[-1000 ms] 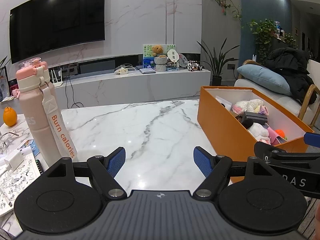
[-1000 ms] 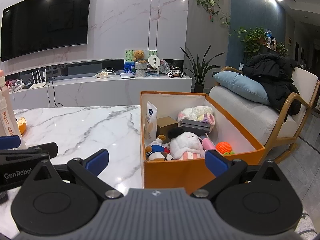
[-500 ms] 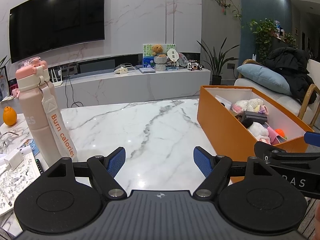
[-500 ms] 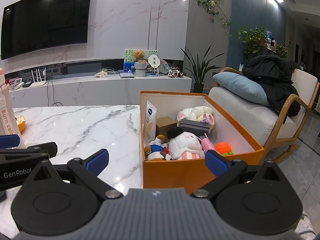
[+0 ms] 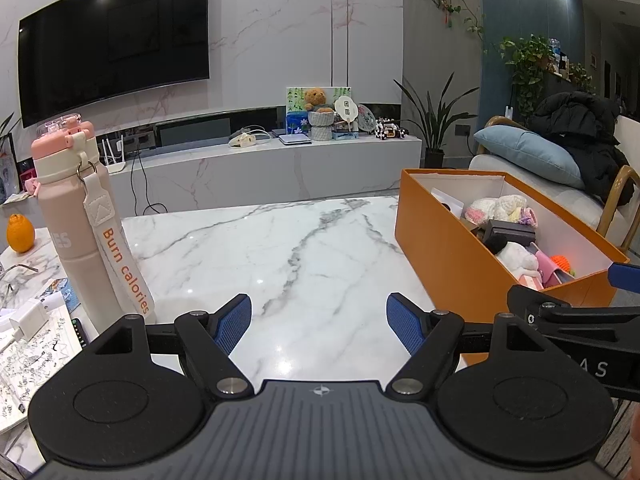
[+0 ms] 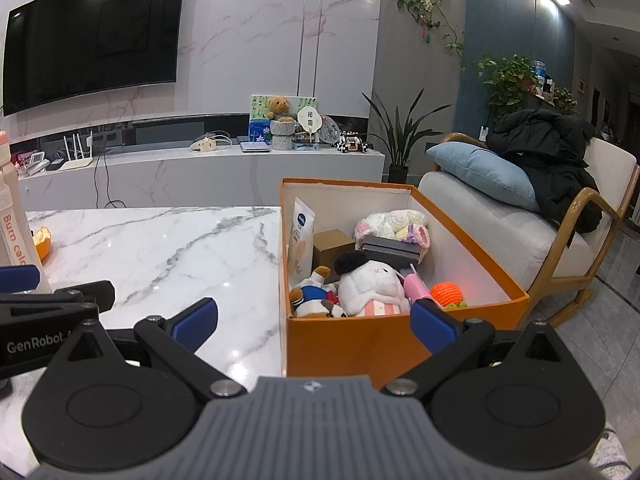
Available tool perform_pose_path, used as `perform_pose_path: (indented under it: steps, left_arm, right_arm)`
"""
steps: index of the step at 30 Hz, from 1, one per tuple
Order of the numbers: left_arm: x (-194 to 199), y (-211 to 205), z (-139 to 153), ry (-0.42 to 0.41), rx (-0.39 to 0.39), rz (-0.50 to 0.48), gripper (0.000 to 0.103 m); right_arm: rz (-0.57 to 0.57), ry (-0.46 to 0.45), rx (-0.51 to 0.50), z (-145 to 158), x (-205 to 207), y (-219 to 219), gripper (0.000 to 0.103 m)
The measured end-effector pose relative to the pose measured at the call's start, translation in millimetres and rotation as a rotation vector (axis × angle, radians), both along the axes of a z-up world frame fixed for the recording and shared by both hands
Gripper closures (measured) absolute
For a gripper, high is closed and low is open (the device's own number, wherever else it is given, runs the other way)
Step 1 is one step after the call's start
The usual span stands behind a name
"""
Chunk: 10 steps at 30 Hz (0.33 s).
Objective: Organize objects
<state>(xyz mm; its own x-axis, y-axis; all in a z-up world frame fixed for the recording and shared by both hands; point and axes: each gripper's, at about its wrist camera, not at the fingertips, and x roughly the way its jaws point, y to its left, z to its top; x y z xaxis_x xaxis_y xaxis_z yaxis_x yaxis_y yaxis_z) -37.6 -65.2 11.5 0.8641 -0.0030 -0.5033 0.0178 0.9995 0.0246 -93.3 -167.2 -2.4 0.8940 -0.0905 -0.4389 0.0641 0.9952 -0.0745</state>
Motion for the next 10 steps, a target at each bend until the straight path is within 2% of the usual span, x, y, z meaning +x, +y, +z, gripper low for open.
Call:
perform_pose_path:
  steps: [10]
  left_arm:
    - [-0.7,0.0,-1.1,0.002,-0.005,-0.001,0.015]
  right_arm:
    - [0.002,0.001,-0.002,-0.5,-0.3,-0.6,0.001]
